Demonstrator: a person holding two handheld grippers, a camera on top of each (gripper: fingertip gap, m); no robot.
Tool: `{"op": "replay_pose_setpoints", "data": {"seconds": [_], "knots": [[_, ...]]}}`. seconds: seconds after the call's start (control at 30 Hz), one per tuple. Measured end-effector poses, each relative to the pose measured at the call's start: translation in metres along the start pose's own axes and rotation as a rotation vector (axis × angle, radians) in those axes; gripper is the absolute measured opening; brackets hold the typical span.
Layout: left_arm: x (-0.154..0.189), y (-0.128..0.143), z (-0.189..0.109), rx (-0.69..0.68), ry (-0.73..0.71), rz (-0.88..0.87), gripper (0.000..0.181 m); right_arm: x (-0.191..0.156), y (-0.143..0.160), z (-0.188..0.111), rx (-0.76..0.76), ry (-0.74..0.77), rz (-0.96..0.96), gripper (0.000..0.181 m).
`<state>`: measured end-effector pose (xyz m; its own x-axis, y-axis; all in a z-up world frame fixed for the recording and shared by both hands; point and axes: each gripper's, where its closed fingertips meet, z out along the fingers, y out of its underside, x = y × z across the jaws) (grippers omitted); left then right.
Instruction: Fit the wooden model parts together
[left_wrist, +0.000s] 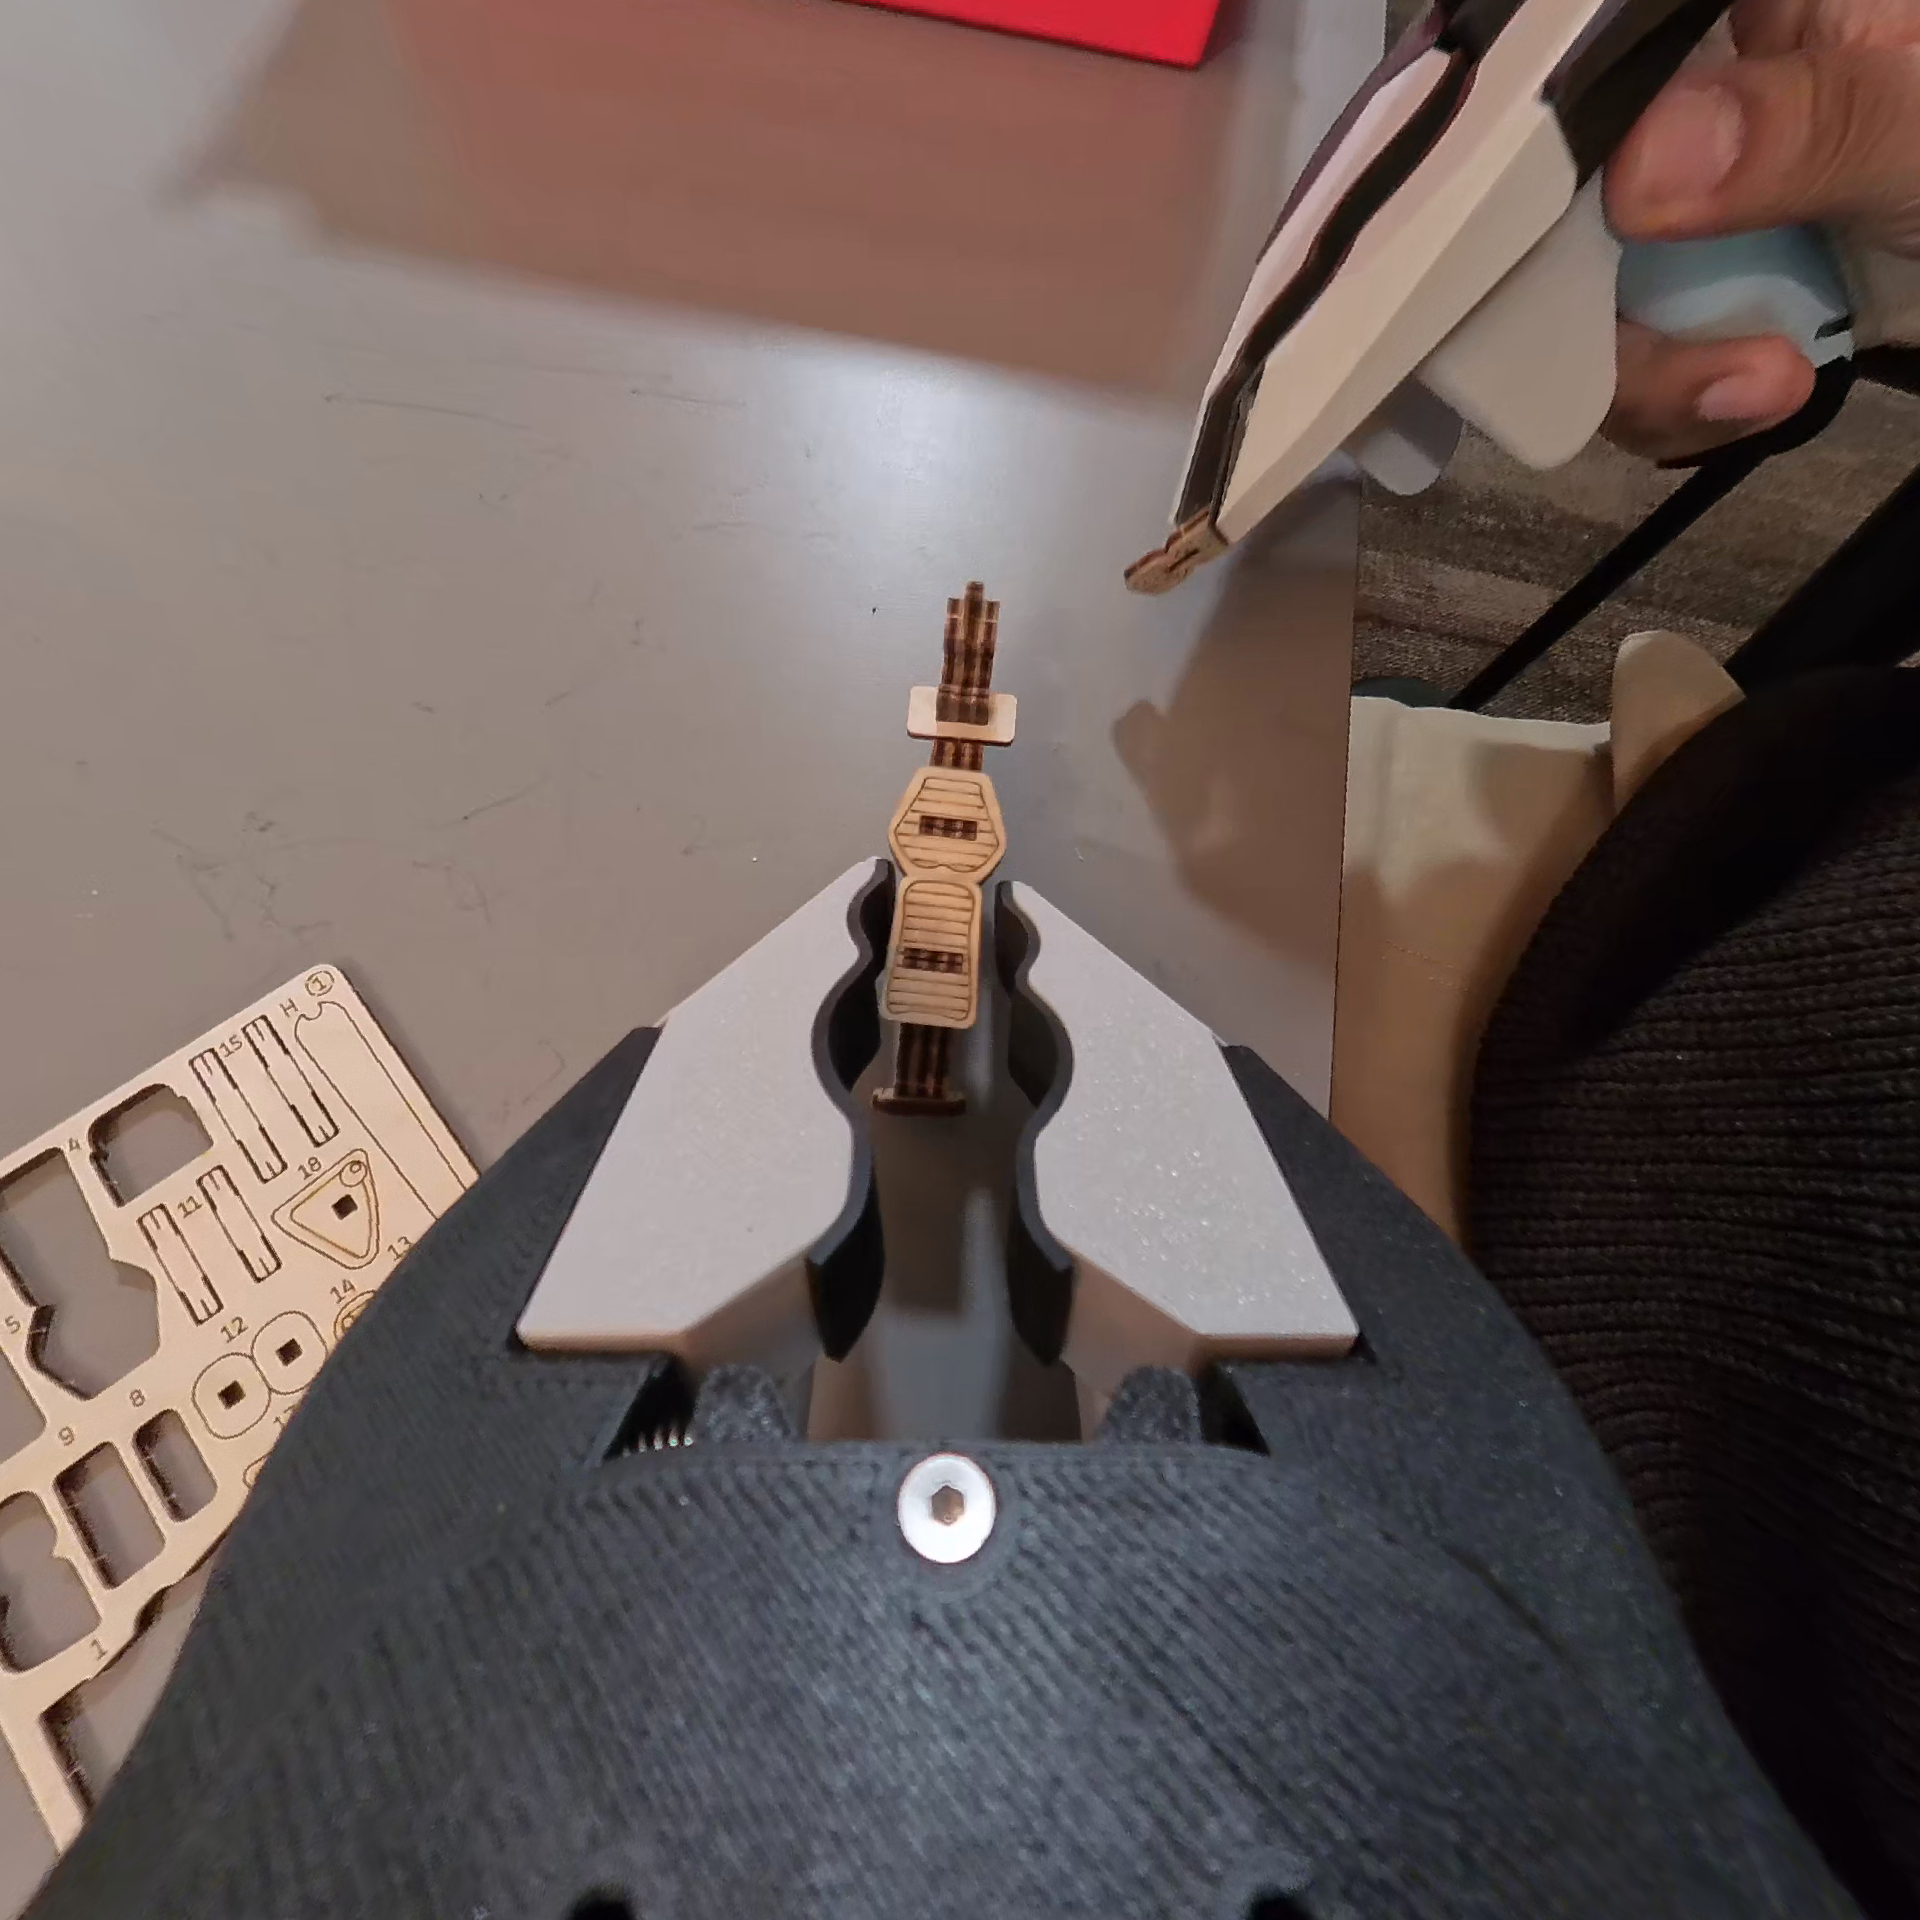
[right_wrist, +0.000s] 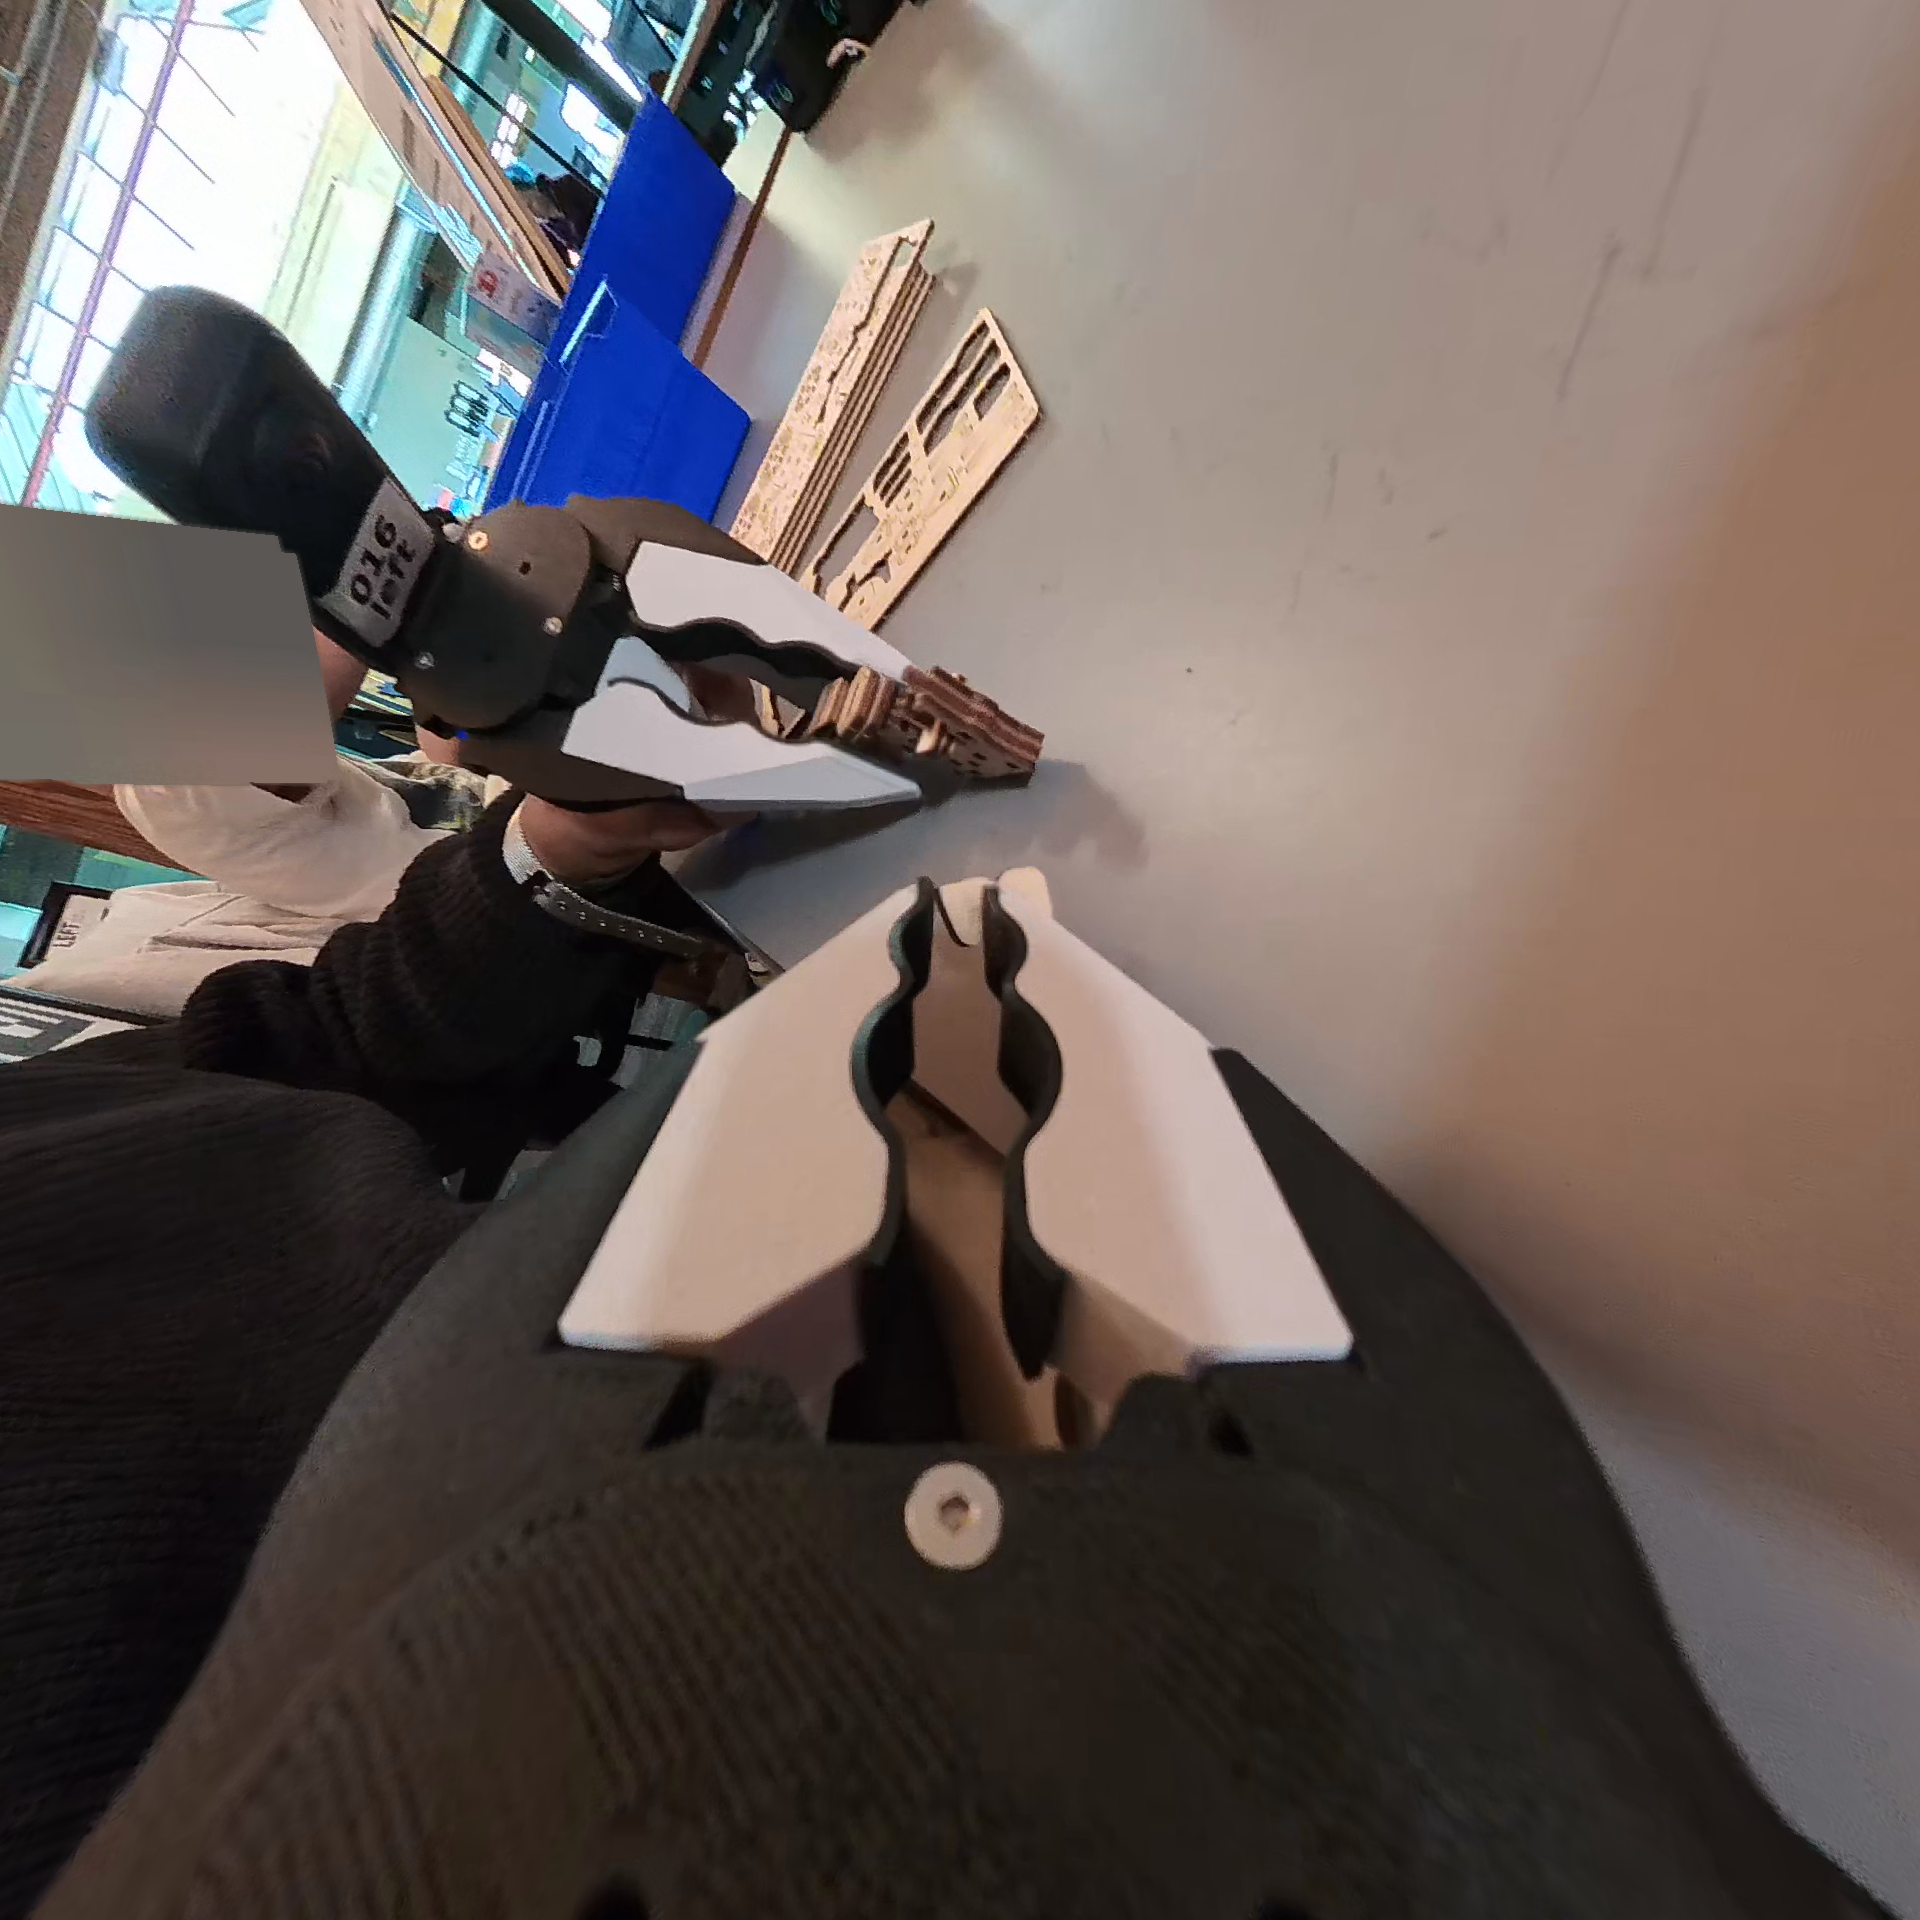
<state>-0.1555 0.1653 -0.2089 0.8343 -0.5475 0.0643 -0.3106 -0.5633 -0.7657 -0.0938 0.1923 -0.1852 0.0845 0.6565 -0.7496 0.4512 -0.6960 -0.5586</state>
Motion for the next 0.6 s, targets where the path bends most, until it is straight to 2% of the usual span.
{"op": "replay_pose_setpoints", "data": {"seconds": [0.27, 0.4, 0.5, 0.6], "knots": [[-0.002, -0.001, -0.002, 0.014, -0.007, -0.010, 0.031, -0.010, -0.009, -0.004, 0.056, -0.062, -0.006, 0.008], [-0.006, -0.010, -0.008, 0.068, -0.024, -0.031, 0.041, -0.025, -0.019, -0.008, 0.113, -0.130, -0.033, 0.008], [-0.009, -0.035, -0.027, 0.209, -0.064, -0.039, 0.049, -0.049, -0.029, -0.013, 0.175, -0.248, -0.042, 0.008], [0.006, -0.068, -0.052, 0.398, -0.012, -0.065, 0.049, -0.076, -0.034, -0.016, 0.211, -0.407, -0.021, 0.007]]}}
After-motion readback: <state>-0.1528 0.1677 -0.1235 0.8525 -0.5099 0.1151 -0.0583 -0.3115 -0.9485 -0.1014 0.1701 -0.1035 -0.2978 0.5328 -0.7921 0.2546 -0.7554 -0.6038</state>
